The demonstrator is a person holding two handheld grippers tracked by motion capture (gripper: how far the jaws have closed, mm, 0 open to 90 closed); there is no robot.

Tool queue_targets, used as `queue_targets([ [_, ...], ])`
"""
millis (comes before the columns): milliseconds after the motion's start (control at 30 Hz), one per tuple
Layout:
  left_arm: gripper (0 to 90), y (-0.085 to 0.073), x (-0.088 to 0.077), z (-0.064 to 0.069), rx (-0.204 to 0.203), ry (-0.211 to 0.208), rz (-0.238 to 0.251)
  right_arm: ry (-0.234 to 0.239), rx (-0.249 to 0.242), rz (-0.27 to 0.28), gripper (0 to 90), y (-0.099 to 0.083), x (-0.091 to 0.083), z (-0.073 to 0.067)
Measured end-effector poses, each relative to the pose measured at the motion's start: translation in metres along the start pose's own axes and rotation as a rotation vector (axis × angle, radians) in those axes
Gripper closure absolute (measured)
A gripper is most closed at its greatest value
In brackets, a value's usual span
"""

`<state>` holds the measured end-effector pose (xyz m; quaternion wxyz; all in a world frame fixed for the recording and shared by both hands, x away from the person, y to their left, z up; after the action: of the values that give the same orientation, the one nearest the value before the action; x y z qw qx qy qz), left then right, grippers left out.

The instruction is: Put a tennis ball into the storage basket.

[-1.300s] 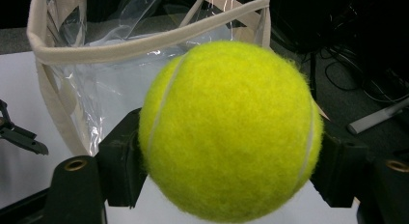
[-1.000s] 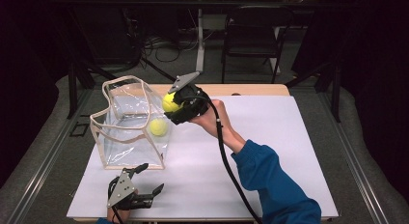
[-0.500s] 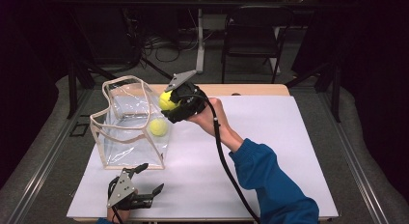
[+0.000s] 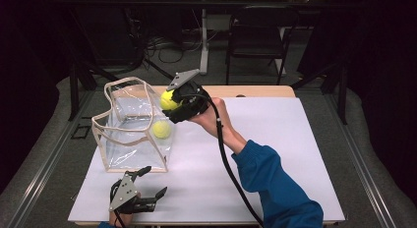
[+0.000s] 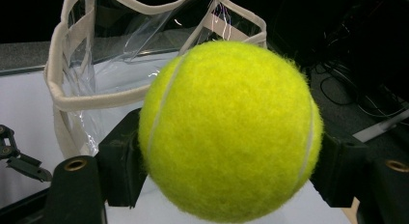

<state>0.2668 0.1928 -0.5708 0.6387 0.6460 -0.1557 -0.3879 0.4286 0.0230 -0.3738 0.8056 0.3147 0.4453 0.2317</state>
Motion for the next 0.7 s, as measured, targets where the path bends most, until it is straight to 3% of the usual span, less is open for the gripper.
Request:
queue_targets([
  [700, 16.0, 0.000, 0.000, 0.000, -0.001, -0.004, 0.005, 0.013, -0.013, 0.007, 26.1, 0.017, 0.003, 0.000],
])
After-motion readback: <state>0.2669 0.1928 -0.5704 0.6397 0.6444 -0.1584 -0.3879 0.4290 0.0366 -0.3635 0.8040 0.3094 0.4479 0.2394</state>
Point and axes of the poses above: each handheld gripper's, and its own axes: x roughly forward along the jaws, y roughly out of its top, z roughly to its right, the point moved 4 cm from there along x, roughly forward along the jaws, and after that the axes turned 15 degrees about -x, right-handed, at the moved point
